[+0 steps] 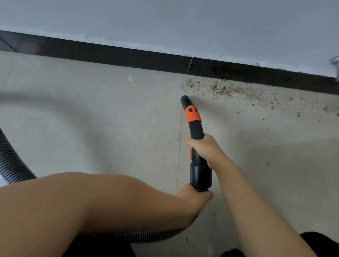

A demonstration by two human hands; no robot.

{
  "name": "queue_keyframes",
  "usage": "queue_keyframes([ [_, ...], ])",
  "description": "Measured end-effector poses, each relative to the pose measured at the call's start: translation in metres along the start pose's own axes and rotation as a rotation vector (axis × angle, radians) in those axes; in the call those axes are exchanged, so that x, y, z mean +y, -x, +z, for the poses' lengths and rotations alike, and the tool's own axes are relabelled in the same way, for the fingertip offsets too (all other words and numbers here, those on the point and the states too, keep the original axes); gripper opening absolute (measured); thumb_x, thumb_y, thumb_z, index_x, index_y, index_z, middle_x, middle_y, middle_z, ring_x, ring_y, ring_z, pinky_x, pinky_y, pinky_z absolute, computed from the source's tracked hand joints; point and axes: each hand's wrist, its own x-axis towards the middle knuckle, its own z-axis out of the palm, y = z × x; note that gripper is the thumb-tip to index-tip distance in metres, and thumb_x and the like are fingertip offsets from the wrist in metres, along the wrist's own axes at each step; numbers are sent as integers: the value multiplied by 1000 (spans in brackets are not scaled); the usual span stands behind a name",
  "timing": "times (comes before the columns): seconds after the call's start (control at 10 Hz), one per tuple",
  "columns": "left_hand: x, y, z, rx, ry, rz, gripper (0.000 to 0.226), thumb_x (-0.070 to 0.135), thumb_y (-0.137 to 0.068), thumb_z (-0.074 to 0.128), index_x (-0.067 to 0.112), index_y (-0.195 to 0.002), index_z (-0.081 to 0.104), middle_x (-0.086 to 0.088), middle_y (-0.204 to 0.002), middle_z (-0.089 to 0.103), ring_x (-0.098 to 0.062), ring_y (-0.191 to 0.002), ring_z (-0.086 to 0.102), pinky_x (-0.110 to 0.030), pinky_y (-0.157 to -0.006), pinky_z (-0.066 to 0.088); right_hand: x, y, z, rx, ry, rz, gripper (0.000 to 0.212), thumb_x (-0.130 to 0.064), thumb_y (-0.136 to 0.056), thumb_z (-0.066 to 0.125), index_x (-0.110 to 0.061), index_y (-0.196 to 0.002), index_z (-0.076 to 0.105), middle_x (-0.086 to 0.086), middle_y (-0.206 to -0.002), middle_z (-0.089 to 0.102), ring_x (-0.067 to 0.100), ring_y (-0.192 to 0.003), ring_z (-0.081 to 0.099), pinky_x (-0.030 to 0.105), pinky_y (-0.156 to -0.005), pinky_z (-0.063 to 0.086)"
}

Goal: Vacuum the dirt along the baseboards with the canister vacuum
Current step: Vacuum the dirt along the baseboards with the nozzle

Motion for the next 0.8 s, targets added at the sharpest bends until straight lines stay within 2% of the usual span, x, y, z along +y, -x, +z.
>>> queue_keyframes([
  [0.1, -7, 8, 25, -29, -7, -12, 31, 23, -80, 66, -2, -98, 66, -2, -72, 61, -13, -59, 56, -30, -66, 53, 18, 10, -22, 26, -34, 41, 6, -8, -83, 53, -10, -83, 47, 3, -44, 55, 17, -41, 50, 25, -53, 43],
  [0.2, -5, 18, 43, -81, 64, 17, 10, 18, -81, 63, 10, -84, 59, -3, -74, 57, -15, -64, 54, -31, -69, 52, 33, 16, -38, 37, -59, 53, 7, -8, -82, 53, -9, -82, 46, 4, -42, 55, 19, -43, 50, 27, -55, 44],
  [0.3, -1, 28, 53, -141, 99, 49, 9, 14, -80, 60, 17, -81, 51, -2, -71, 50, -18, -69, 50, -24, -62, 42, 47, 17, -52, 94, -149, 53, 7, -5, -81, 53, -8, -81, 46, 5, -45, 55, 21, -45, 50, 29, -57, 46],
  [0.4, -3, 30, 60, -145, 43, 71, 12, 15, -80, 62, 19, -81, 51, 0, -69, 51, -13, -64, 50, -21, -59, 43, 65, 21, -61, 134, -250, 64, 8, -4, -80, 53, -8, -83, 46, 4, -42, 54, 21, -45, 50, 35, -62, 50],
  [0.6, -17, 44, 97, -186, -61, 41, 12, 16, -81, 61, 18, -75, 50, -3, -73, 53, -20, -71, 52, -26, -66, 42, 103, 42, -84, 133, -328, 121, 9, -3, -83, 52, -8, -78, 46, 9, -49, 52, 21, -43, 48, 31, -56, 46],
  [0.8, 9, 45, 130, -268, -127, 87, 17, 18, -81, 62, 22, -71, 50, -1, -66, 52, -15, -60, 48, -24, -59, 39, 130, 39, -136, 326, -521, 149, 12, -2, -84, 56, -7, -81, 46, 6, -43, 50, 17, -34, 47, 28, -49, 45],
])
